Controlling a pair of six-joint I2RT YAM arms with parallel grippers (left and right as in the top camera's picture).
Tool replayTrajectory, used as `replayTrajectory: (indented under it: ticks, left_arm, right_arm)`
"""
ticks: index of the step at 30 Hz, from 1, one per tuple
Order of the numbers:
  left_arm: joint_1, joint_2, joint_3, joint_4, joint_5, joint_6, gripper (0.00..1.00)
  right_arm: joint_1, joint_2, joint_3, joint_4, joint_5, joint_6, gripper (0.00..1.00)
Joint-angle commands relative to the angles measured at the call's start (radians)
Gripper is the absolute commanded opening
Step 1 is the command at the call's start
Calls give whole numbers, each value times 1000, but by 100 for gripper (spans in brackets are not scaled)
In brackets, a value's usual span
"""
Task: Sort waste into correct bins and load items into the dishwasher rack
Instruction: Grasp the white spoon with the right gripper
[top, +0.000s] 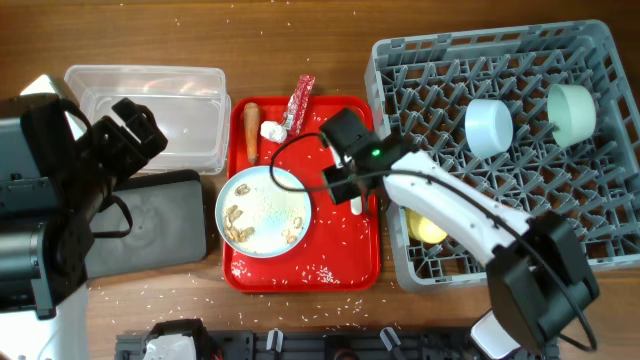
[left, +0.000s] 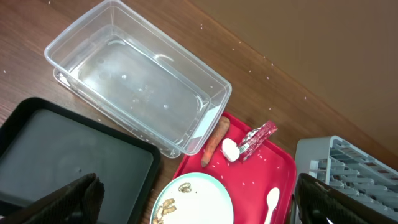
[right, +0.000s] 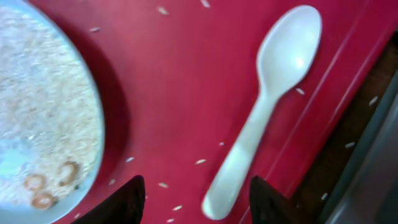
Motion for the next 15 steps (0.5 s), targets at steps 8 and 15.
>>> replayTrajectory:
  ticks: [8,15]
  left_arm:
    - [6,1,8,3,-14,-9,100]
    - [6,1,8,3,-14,-9,100]
  right_arm:
    - [-45,252,4,89,-14,-48,8]
    - [-50,44,163,-67,18,-51,4]
